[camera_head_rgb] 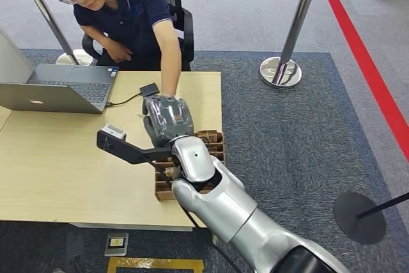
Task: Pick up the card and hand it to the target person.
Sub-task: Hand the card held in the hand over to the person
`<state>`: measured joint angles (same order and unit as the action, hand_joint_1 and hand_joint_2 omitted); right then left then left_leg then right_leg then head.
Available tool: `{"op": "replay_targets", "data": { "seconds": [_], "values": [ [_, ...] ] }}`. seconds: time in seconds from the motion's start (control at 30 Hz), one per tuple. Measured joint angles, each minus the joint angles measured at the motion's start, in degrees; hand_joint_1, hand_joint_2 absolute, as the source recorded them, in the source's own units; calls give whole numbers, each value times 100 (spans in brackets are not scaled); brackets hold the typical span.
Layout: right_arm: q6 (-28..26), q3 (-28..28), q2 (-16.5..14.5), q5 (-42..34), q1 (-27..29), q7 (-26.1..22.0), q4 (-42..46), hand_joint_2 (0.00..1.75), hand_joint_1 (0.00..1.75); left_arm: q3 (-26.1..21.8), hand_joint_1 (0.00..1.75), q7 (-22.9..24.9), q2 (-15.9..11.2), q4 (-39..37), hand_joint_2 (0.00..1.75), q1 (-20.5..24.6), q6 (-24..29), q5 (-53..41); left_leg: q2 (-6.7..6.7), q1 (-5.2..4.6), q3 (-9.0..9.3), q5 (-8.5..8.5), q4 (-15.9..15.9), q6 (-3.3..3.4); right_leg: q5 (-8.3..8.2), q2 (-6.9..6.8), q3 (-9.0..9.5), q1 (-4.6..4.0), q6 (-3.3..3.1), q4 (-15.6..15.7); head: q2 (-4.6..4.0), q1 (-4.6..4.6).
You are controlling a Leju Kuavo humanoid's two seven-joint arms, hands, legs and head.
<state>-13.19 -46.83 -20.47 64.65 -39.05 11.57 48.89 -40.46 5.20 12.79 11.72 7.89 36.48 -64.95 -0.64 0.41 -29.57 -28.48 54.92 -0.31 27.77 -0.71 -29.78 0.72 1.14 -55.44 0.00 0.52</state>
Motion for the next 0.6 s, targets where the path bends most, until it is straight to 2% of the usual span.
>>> {"op": "replay_targets", "data": {
  "seconds": [0.23,0.27,0.37,0.4,0.5,0.6],
  "values": [
    [-214,-139,-14,146,-80,175,-318,175,131,-1,0,18,0,0,0,0,-1,-1,0,0,-1,0,0,0,0,0,0,0,0,0,0,1],
    [-267,-182,-14,200,-100,230,-375,175,119,-1,0,18,0,-1,0,0,-1,-1,0,0,-1,0,0,0,0,0,0,0,0,0,0,1],
    [-333,-318,-14,341,-162,372,-546,175,24,0,0,18,0,-1,0,1,-1,-4,0,0,-1,0,0,0,0,0,-1,0,0,0,0,1],
    [-339,-373,-14,396,-181,432,-607,131,3,0,0,18,0,-1,0,1,0,-6,0,0,-1,0,0,0,0,0,-1,0,0,0,0,0],
    [-381,-544,-14,501,-207,566,-779,0,0,0,0,19,0,-2,0,1,1,-9,0,0,-1,0,0,0,0,0,-1,0,0,0,0,-1],
    [-449,-664,-14,509,-209,601,-910,0,0,-1,0,28,0,-2,0,1,2,-4,0,0,-1,0,0,0,0,0,-1,0,0,0,0,0]
  ]
}}
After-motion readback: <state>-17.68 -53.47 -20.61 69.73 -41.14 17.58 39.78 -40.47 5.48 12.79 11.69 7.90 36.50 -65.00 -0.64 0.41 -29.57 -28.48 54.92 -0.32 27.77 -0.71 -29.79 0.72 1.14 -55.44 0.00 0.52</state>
